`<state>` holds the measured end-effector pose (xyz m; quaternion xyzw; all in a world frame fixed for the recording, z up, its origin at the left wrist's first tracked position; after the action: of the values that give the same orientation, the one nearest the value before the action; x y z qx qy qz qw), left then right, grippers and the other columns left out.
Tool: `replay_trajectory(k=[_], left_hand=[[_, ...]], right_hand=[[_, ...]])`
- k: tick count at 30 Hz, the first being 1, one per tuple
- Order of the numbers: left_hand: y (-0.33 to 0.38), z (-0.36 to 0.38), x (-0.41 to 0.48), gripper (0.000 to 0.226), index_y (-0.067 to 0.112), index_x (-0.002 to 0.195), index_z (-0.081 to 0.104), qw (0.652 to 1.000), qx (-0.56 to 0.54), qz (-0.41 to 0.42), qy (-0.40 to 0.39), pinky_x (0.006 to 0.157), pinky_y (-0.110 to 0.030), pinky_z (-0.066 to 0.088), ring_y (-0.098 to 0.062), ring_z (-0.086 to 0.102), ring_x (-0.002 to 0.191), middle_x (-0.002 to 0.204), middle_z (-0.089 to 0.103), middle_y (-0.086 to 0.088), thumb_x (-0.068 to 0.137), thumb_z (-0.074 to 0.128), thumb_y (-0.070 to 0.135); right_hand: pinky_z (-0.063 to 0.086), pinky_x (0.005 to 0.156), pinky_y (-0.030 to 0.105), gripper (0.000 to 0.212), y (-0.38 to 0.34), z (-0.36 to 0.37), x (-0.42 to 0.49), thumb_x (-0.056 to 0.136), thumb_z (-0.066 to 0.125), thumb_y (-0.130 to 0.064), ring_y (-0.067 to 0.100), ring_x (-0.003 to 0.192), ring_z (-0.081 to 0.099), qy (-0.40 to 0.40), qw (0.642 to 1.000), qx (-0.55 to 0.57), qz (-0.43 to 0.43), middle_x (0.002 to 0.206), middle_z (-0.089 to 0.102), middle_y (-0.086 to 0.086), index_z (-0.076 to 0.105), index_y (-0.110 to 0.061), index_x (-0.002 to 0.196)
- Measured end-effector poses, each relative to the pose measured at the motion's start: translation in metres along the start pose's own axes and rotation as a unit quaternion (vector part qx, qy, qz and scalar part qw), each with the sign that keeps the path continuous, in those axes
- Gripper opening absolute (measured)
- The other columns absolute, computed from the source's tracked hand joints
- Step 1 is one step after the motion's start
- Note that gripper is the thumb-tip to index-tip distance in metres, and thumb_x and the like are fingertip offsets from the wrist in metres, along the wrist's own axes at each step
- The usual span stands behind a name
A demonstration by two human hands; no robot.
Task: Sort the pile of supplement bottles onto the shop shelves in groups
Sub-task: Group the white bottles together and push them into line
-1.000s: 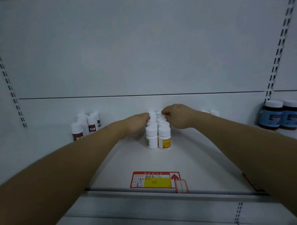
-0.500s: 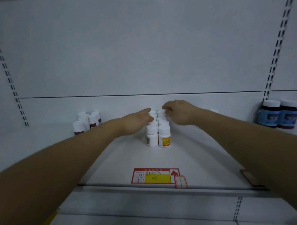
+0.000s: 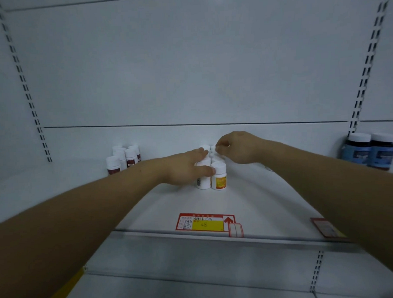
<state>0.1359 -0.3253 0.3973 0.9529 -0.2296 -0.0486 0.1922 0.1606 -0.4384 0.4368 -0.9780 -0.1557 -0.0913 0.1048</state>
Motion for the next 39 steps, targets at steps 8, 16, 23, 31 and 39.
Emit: replay_trajectory(k=[8,16,23,31,39], left_hand=[[-0.006,0.001,-0.017,0.067,0.027,0.152,0.009,0.999,0.016,-0.028,0.037,0.114,-0.033,0.021,-0.018,0.024,0.143,0.159,0.016,0.003,0.097,0.046,0.036],[-0.006,0.005,-0.027,0.053,0.019,0.151,0.021,0.993,0.039,-0.052,0.100,0.108,-0.033,0.034,-0.024,0.046,0.127,0.146,0.043,-0.007,0.101,0.037,0.025],[-0.002,0.004,-0.027,0.054,0.020,0.150,0.024,0.990,0.029,-0.053,0.130,0.096,-0.030,0.039,-0.023,0.053,0.115,0.137,0.052,-0.008,0.099,0.043,0.026],[-0.006,0.007,-0.025,0.056,0.023,0.149,0.022,0.992,-0.002,-0.064,0.111,0.100,-0.032,0.039,-0.023,0.049,0.124,0.147,0.042,-0.004,0.098,0.046,0.029],[-0.015,0.011,-0.013,0.051,0.026,0.138,0.018,0.993,-0.059,-0.082,0.054,0.092,-0.033,0.045,-0.022,0.055,0.106,0.140,0.046,-0.006,0.096,0.047,0.031]], right_hand=[[0.034,0.093,0.024,0.038,-0.006,0.001,-0.012,0.098,0.047,-0.030,0.018,0.120,0.049,-0.013,0.999,-0.003,-0.038,0.136,0.053,0.002,0.053,-0.020,0.134],[0.037,0.085,0.025,0.026,-0.006,0.002,-0.014,0.097,0.050,-0.030,0.019,0.105,0.053,0.023,0.998,0.038,-0.053,0.120,0.061,0.004,0.062,-0.016,0.116],[0.035,0.080,0.025,0.024,-0.004,0.002,-0.015,0.097,0.050,-0.028,0.016,0.097,0.051,0.025,0.997,0.059,-0.046,0.116,0.063,0.003,0.066,-0.016,0.111],[0.035,0.063,0.021,0.022,-0.003,0.003,-0.014,0.097,0.052,-0.029,0.013,0.083,0.051,0.031,0.995,0.088,-0.035,0.092,0.054,-0.004,0.067,-0.017,0.107],[0.034,0.082,0.025,0.030,-0.001,0.006,-0.015,0.099,0.047,-0.032,0.013,0.097,0.047,0.017,0.998,0.064,-0.021,0.126,0.059,0.003,0.063,-0.018,0.120]])
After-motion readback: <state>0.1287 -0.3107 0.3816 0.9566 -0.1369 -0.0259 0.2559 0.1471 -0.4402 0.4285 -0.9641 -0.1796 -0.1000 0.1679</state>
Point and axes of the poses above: each hand's wrist, its own x-axis towards the middle knuckle, its own z-axis out of the palm, y = z × x, the point moved 9 cm from there along x, towards the middle knuckle
